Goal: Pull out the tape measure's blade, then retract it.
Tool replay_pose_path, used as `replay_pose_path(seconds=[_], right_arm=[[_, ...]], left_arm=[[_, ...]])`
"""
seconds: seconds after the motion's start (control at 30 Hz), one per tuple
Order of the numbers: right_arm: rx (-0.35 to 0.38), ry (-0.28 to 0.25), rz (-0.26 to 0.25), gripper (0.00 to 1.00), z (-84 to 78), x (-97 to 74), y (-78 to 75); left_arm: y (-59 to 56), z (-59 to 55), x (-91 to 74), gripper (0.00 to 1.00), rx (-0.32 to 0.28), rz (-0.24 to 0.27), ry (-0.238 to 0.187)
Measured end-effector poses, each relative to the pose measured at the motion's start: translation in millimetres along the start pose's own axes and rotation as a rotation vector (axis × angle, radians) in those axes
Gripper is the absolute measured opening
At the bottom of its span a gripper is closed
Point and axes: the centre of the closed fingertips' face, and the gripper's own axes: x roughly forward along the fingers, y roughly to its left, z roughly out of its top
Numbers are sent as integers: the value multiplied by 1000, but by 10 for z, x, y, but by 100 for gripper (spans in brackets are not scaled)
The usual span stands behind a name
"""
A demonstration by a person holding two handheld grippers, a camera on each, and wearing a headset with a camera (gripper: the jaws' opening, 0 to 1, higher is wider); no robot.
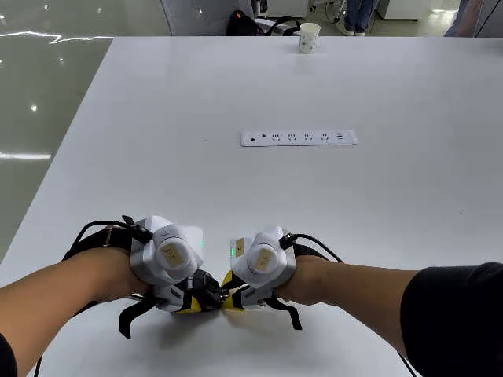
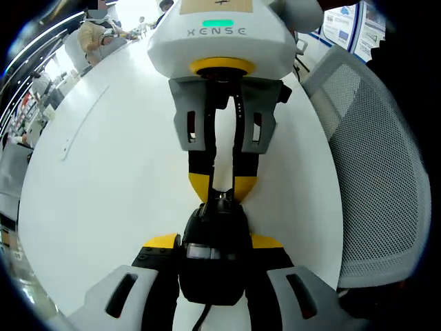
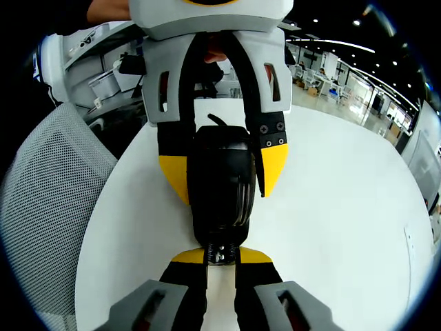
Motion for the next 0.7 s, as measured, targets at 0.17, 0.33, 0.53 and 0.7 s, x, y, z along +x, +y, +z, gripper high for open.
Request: replay_pose_path(seconds=[0.17,0.33,0.53,0.7], right_arm=[[23,-3,2,9,-7,-8,-12],[22,3,-1,9,-14,-14,-3],[23,13,-5,9,-70,-55,-5],[26,22,-5,9,-106,-105,-6]], left_arm=[[-2,-1,-5,31,-2,0,-1],[-5,-4,-9,31,-1,3,0],[-1,-3,-9,31,-8,2,0],[-1,-4,-10,31,-10,5,2]])
